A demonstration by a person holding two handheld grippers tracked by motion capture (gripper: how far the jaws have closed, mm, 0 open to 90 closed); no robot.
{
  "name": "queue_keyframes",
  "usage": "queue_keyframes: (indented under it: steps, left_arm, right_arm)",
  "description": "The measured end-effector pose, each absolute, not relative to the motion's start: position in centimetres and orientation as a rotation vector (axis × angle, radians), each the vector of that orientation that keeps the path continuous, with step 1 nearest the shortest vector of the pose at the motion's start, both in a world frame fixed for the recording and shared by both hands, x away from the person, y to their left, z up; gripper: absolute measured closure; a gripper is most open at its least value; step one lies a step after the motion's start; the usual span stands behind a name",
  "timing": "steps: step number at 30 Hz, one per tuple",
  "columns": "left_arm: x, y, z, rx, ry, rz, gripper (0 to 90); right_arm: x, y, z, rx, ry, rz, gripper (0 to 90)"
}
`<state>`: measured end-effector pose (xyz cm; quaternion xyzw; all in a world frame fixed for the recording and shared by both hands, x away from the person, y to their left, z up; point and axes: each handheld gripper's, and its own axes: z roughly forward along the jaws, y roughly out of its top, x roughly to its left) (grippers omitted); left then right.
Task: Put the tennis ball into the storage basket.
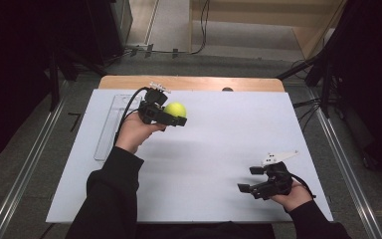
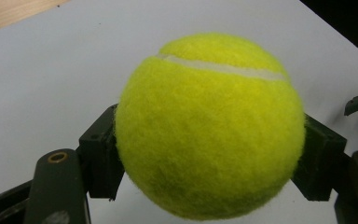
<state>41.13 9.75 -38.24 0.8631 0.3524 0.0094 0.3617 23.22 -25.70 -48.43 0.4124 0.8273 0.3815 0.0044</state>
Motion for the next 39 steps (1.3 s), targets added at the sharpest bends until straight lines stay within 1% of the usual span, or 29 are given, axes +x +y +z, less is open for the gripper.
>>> queue_keyframes:
  steps: [13,39]
  left_arm:
    - [41.1,11.5,-38.0,2.197,0.938,0.034,26.5]
    - [41.6,14.8,-37.9,2.152,1.03,0.098,26.5]
  right_arm:
    - [23.6,-25.4,-48.4,1.278,2.602,1.187,12.6]
    - [23.9,-25.1,-48.4,1.27,2.608,1.187,12.7]
